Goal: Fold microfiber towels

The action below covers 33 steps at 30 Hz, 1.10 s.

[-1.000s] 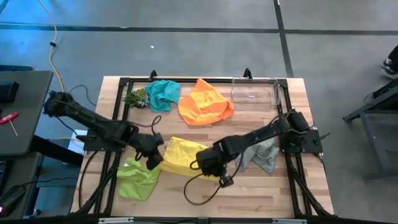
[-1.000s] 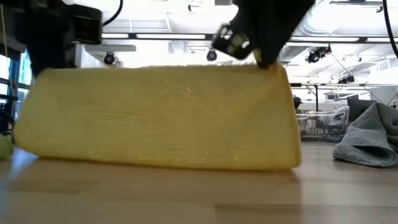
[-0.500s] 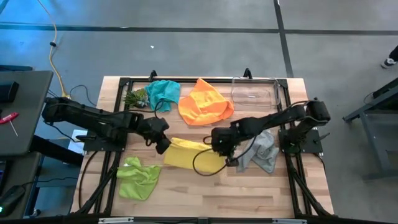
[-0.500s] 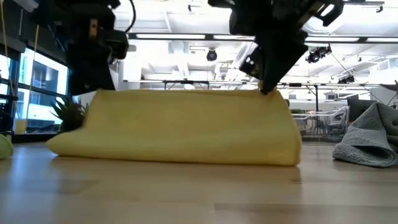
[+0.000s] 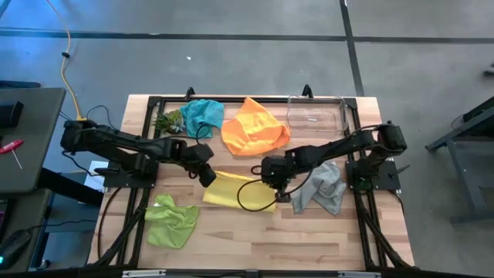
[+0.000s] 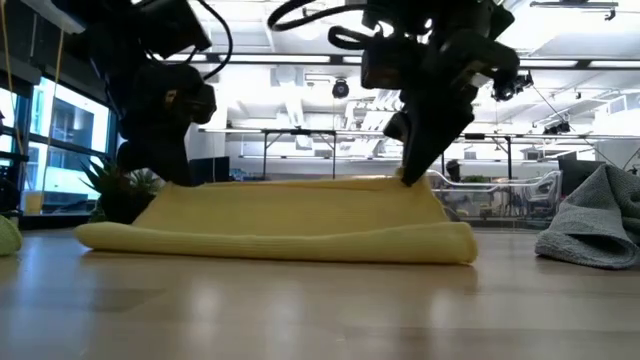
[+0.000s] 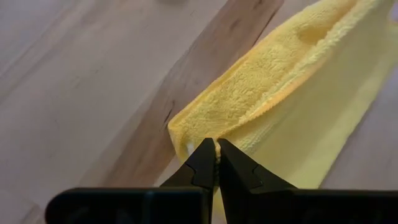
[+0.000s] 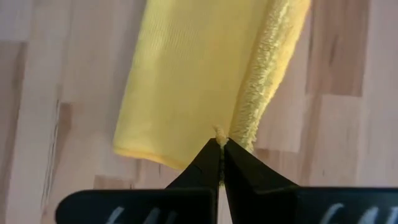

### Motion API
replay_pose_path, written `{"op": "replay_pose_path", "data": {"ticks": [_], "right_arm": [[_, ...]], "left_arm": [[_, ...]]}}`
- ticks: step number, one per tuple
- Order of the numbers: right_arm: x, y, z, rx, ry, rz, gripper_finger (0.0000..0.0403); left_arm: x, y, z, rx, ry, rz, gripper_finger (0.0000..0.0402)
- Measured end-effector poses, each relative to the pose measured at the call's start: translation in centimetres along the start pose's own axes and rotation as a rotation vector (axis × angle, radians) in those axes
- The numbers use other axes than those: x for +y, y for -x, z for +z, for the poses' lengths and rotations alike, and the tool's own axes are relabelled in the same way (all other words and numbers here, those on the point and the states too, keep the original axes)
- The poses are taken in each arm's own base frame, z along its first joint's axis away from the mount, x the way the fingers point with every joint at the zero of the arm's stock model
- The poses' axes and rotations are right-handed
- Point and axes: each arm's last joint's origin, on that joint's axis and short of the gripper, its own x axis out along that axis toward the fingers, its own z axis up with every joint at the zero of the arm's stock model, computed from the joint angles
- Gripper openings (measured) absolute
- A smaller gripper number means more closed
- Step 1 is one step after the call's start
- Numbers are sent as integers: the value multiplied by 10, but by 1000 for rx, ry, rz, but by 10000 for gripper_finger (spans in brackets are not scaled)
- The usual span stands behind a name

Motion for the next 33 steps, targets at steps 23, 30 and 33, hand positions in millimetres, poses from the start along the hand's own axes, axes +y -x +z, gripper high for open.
{"op": "replay_pose_path", "data": {"ticks": [23,30,33], "right_arm": [[-4,0,-1,8,-126,-123,138],[-13,20,1,138,-81,-256,198],[-14,30,1,203,-59,-288,201]], "left_arm": [[8,-3,-6,36,-25,126,102],[17,19,-1,-5,-45,121,131],[21,35,3,-73,-31,81,135]]}}
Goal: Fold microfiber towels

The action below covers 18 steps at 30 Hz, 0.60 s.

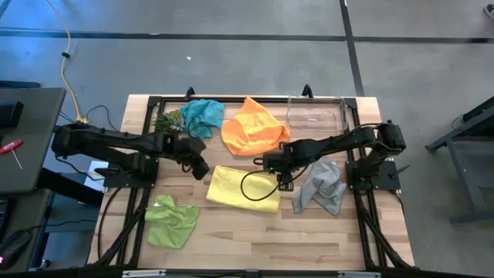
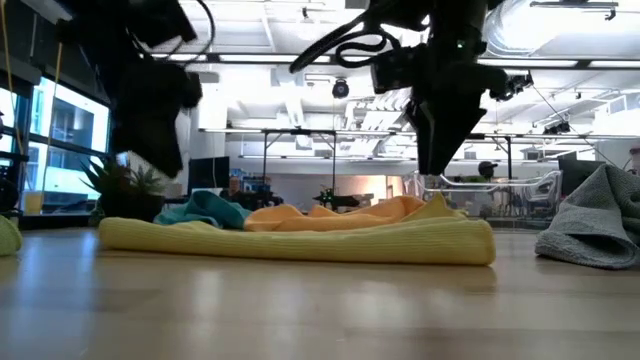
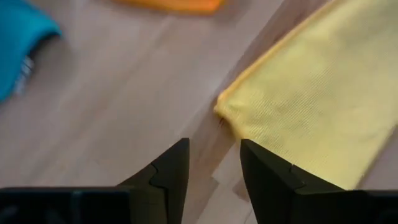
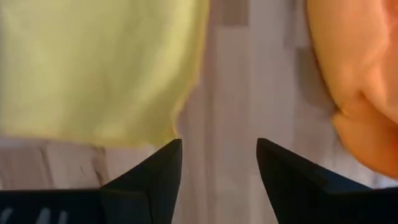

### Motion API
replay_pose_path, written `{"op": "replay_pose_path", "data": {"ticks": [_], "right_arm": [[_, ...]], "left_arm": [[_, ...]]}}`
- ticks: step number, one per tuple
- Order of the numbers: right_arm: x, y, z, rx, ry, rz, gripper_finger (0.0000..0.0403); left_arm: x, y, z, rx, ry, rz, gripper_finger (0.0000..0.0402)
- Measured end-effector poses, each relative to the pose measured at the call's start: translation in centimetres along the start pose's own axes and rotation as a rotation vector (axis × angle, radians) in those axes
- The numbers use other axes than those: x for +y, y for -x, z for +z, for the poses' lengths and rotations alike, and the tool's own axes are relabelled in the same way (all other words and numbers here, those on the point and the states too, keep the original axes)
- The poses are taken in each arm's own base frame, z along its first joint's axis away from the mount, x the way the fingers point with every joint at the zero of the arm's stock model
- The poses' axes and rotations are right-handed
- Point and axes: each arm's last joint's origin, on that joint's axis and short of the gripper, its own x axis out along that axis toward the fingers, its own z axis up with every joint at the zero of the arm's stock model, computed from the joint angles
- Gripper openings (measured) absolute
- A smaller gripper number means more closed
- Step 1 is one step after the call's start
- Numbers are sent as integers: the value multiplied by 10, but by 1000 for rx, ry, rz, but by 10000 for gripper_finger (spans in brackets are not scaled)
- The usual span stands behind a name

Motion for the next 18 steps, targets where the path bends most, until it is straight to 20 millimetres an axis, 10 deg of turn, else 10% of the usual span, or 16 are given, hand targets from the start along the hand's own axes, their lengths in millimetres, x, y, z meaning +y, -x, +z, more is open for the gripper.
{"op": "replay_pose_path", "data": {"ticks": [9,18], "right_arm": [[18,26,-25,-63,-119,50,201],[54,24,-58,-323,-399,242,201]], "left_arm": [[-20,38,-1,-176,0,-258,114],[-71,4,-30,-50,-133,-325,99]]}}
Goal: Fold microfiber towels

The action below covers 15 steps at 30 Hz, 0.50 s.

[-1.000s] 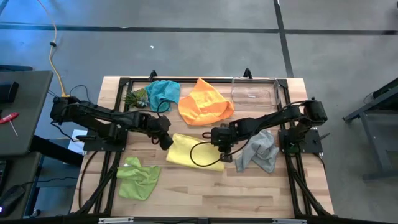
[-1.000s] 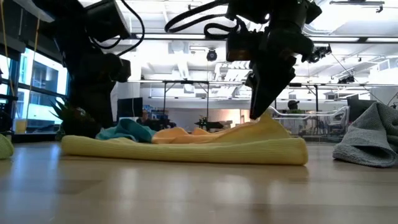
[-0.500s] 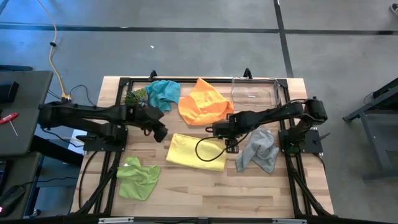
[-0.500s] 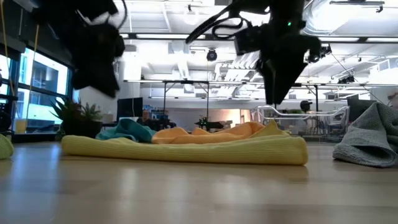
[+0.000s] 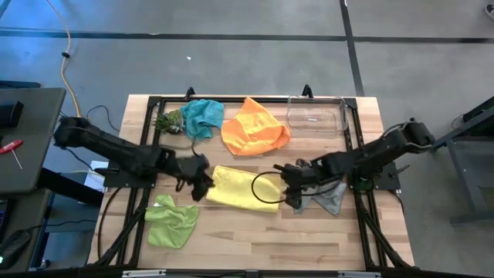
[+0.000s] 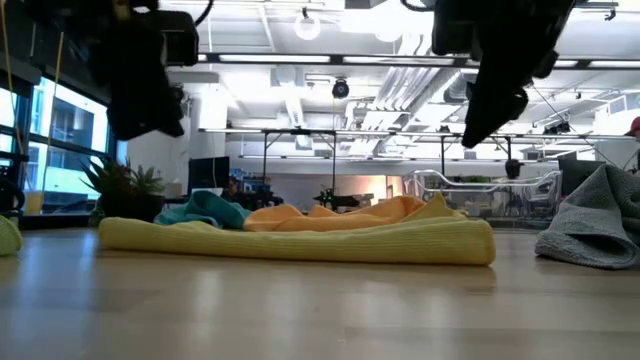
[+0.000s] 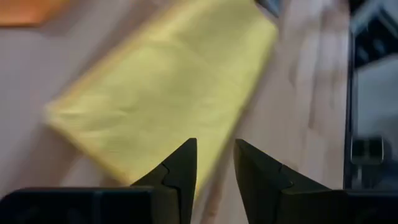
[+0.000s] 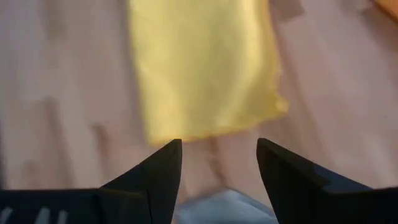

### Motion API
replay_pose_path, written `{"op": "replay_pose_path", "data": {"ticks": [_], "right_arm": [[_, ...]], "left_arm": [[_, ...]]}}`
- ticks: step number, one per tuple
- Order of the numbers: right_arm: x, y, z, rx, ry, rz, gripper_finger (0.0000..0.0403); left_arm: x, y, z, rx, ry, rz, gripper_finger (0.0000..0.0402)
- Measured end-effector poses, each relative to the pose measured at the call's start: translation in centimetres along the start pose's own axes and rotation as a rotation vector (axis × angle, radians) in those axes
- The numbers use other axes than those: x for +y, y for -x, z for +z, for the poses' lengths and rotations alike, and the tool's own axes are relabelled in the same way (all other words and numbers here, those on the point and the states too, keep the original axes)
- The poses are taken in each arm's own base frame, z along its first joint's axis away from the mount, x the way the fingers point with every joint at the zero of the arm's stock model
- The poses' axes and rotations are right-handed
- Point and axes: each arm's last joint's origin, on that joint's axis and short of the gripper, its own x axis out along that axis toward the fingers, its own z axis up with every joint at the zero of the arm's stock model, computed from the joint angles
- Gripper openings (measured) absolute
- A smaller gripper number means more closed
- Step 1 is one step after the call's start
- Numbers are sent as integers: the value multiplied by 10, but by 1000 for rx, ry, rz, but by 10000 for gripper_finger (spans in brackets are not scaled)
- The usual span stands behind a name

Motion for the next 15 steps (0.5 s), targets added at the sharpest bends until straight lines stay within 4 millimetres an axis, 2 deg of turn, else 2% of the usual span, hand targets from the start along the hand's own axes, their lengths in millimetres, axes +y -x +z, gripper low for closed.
{"op": "replay_pose_path", "data": {"ticks": [3,6,15], "right_arm": [[4,-1,-6,-19,-37,27,201],[6,-2,-9,-10,-35,21,201],[5,-2,-9,-12,-8,14,201]], "left_arm": [[-3,-14,-12,87,-42,24,119],[-1,-15,-16,128,36,53,149],[-6,10,-31,223,261,39,231]]}}
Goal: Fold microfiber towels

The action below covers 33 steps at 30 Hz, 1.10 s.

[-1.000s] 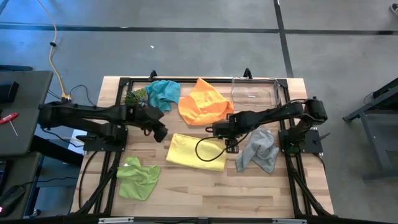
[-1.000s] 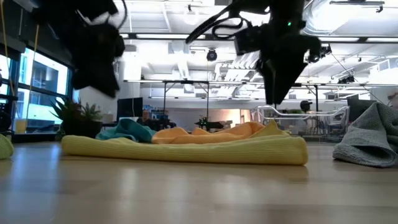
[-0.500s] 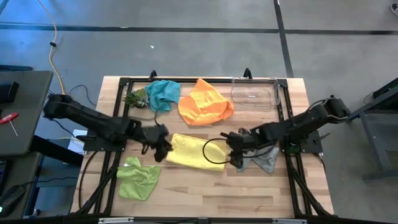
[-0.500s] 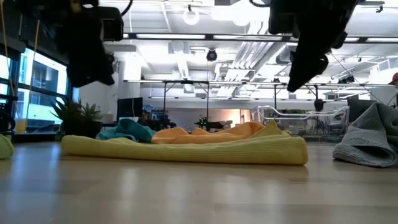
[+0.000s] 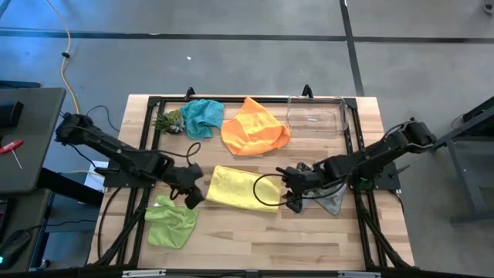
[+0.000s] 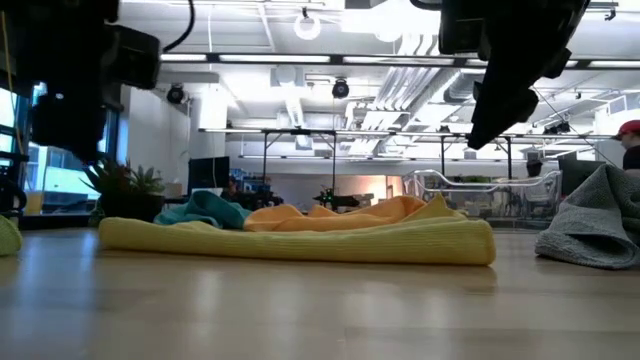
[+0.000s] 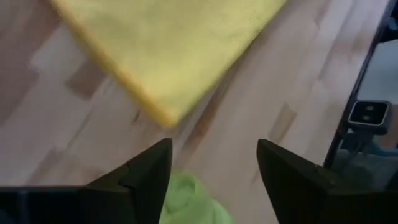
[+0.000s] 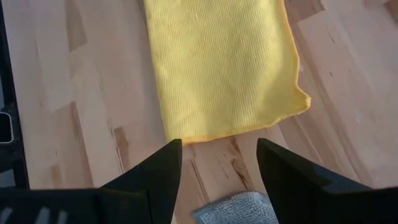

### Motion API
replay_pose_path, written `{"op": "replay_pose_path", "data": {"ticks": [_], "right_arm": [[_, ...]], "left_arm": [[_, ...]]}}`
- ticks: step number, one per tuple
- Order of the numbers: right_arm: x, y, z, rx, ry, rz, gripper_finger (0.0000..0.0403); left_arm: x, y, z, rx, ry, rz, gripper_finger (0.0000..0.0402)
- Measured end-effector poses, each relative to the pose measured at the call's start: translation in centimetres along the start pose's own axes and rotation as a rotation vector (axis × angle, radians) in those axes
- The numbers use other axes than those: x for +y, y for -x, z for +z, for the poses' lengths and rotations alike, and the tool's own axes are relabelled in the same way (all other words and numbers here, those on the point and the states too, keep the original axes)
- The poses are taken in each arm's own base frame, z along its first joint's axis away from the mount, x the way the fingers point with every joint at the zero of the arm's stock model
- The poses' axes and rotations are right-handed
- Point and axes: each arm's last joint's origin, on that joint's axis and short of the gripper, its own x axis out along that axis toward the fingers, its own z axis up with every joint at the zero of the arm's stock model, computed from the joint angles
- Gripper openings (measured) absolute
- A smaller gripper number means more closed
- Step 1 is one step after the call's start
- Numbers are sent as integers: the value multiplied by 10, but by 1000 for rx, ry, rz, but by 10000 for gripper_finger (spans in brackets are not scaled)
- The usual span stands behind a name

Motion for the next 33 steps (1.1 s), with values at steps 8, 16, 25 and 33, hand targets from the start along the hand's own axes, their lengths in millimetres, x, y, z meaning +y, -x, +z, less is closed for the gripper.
{"op": "replay_pose_path", "data": {"ticks": [8,16,25,33], "right_arm": [[-1,0,1,-29,15,-35,201],[-1,0,1,-35,18,-38,201],[-1,0,2,-41,-15,-33,201],[4,0,7,-87,-39,24,201]], "left_arm": [[18,-22,-19,21,306,66,252],[21,-31,-9,-74,434,17,252],[27,-21,9,-146,307,-12,252],[31,0,23,-169,34,-101,252]]}}
